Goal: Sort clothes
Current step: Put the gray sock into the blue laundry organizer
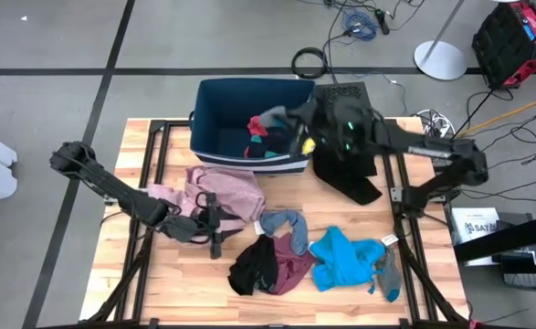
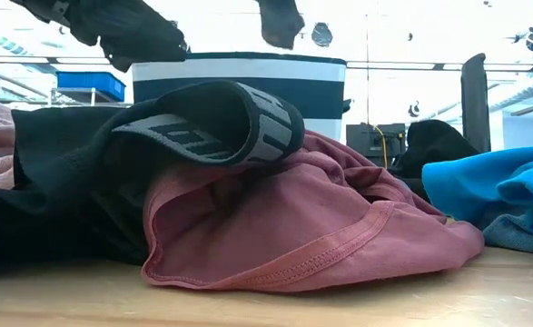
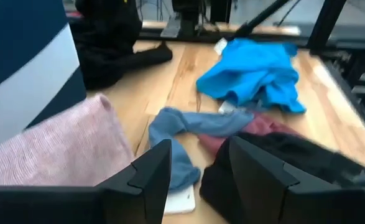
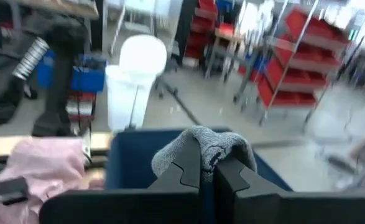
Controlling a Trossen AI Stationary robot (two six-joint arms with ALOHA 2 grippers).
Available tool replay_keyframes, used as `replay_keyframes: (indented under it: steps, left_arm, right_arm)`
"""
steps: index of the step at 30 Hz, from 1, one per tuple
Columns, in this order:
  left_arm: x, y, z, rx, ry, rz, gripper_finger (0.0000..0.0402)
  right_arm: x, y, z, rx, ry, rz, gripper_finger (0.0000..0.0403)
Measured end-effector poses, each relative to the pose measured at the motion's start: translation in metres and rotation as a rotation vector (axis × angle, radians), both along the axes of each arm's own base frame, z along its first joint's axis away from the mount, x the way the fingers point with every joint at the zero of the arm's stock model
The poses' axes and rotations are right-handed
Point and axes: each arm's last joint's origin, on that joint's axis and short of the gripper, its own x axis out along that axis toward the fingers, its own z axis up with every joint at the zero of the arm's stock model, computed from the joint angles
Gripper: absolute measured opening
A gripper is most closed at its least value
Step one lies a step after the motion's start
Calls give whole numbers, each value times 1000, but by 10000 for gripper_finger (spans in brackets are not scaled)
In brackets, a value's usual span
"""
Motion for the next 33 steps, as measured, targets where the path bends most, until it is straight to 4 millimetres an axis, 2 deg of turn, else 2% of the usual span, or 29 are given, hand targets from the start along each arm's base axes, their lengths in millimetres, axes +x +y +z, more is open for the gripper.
replay_keyframes:
  steps: [3,7,12,16,20,27,33]
  left_arm:
    - [-1,0,-2,6,-9,-8,173]
    - [-1,0,-1,13,-12,-12,173]
    - [-1,0,-2,12,-11,-11,173]
    - [-1,0,-2,13,-8,-12,173]
    - [-1,0,-2,16,1,-15,173]
    - [-1,0,-2,7,4,-33,173]
    - [-1,0,-2,-8,2,-28,173]
  right_arm:
    - [5,-34,-1,88,59,0,0]
    - [11,-75,-13,259,152,26,0]
    - [17,-106,-35,415,255,-32,1]
    - [21,-115,-49,448,299,-56,17]
    - [23,-118,-53,456,308,-62,46]
    - [19,-117,-54,496,335,-77,123]
    - [7,-117,-60,541,473,-101,181]
